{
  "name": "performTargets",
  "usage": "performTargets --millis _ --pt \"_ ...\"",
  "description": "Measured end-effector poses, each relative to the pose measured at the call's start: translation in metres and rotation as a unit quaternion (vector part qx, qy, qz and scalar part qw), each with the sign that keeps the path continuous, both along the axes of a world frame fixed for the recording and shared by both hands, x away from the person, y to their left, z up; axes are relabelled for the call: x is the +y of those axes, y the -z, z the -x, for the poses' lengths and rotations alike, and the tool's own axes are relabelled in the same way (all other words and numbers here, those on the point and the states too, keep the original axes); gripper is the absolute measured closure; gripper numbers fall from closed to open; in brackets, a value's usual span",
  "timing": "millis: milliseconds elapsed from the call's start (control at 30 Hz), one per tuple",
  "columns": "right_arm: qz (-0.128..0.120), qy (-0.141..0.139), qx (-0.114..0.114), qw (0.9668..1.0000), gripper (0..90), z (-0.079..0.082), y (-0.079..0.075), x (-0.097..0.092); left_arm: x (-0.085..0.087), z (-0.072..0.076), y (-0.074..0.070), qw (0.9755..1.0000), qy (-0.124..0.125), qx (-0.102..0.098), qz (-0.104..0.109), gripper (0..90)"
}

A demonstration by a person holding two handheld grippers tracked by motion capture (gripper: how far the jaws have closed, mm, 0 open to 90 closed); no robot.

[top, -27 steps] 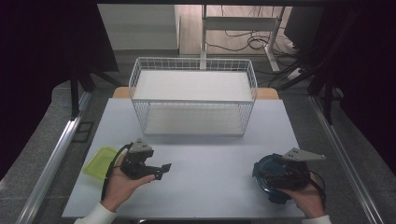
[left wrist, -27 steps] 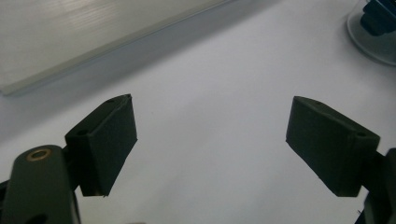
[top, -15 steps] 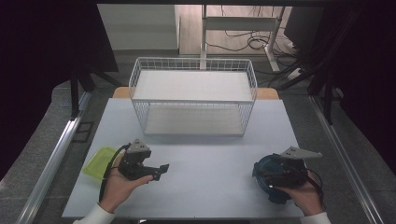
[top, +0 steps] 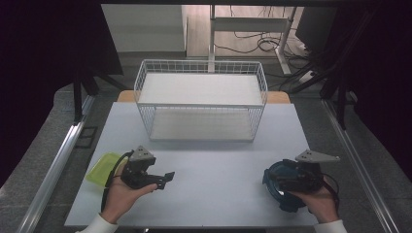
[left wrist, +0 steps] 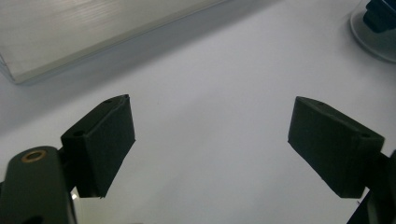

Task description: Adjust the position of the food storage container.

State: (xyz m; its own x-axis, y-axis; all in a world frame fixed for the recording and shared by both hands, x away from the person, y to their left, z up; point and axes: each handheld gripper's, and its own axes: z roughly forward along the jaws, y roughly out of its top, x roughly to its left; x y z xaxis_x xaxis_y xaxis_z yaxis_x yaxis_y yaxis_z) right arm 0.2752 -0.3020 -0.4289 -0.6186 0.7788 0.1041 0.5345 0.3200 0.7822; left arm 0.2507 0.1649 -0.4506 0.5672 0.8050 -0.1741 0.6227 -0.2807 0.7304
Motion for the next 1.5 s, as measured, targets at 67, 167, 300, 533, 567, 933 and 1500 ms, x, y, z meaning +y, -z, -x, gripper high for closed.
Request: performTargets --millis 67,167,300,533,567,933,1500 --pt "0.002 0.009 -0.004 0.9999 23.5 -0.001 -0.006 -0.008 0.001 -0.001 0.000 1.0000 -0.004 0.002 0.000 14.7" --pt "0.005 0.016 -0.005 0.9998 25.3 -0.001 -0.010 -0.015 0.002 -0.001 0.001 1.0000 -0.005 0.004 -0.001 14.7" --pt "0.000 0.029 -0.012 0.9995 29.8 0.000 -0.017 -0.027 0.003 -0.002 0.004 0.9997 -0.003 0.019 0.012 14.5" --pt "0.003 0.074 -0.007 0.9972 33.3 0.002 -0.025 -0.053 0.002 -0.003 0.005 0.9999 -0.004 0.011 0.002 14.4" --pt "0.004 0.079 -0.004 0.9969 34.0 0.002 -0.025 -0.056 0.002 -0.003 0.005 0.9999 -0.004 0.013 0.001 14.4" --pt "0.022 0.132 0.047 0.9899 44.3 0.002 -0.019 -0.086 -0.003 -0.002 0.007 0.9998 -0.001 0.022 -0.001 14.4" --pt "0.092 0.204 0.118 0.9675 65.4 0.015 0.006 -0.116 -0.005 -0.003 0.010 0.9994 -0.007 0.031 -0.009 14.5"
